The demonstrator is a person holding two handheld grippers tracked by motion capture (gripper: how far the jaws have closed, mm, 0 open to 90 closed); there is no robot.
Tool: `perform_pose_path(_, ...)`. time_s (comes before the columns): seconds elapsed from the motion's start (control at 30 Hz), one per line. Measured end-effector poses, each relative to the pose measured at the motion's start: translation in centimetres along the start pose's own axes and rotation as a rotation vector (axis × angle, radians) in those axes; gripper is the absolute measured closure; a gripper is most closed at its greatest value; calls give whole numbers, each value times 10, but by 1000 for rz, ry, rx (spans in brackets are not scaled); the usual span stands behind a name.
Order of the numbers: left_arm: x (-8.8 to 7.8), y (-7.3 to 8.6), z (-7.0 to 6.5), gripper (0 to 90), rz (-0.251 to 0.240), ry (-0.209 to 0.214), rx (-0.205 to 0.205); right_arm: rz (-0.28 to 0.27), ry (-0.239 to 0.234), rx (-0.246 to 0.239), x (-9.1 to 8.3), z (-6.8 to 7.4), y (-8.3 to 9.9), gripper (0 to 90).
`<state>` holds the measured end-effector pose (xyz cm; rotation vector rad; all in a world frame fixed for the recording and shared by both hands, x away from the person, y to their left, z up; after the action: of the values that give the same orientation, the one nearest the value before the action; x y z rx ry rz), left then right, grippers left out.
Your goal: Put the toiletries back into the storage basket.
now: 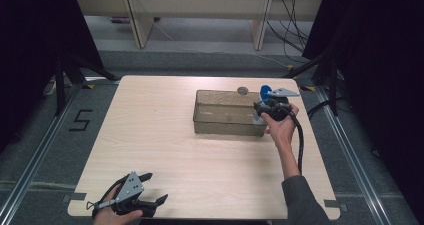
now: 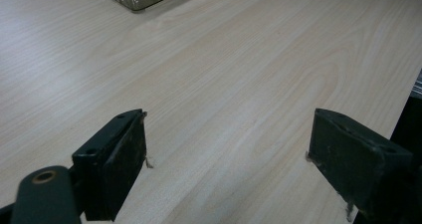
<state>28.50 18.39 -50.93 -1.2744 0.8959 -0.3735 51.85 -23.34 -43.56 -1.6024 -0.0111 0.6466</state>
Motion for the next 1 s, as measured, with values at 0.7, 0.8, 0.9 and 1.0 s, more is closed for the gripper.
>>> perform_pose_path(0.7, 0, 0, 0, 147, 5, 4, 3, 42, 14, -1, 7, -1, 19, 547)
perform_pose_path(0.8, 0, 0, 0, 147, -2, 5, 1, 30, 11, -57, 9, -4, 20, 548)
perform_pose_path(0.9, 0, 0, 0, 146, -1, 5, 3, 28, 8, -37, 9, -4, 21, 548)
perform_pose_path(1.0, 0, 0, 0, 146, 5, 4, 5, 46, 8, -9, 7, -2, 21, 548)
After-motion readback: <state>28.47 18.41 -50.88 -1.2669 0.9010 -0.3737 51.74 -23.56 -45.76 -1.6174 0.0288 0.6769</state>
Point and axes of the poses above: each handheld gripper's, and its own axes: x roughly forward along the jaws, y roughly out of its underside, z roughly to its left, the point moved 2 cm from there along x, roughly forward along the jaws, and after that the axes turned 9 degrees about -z, right-handed, at the moved point
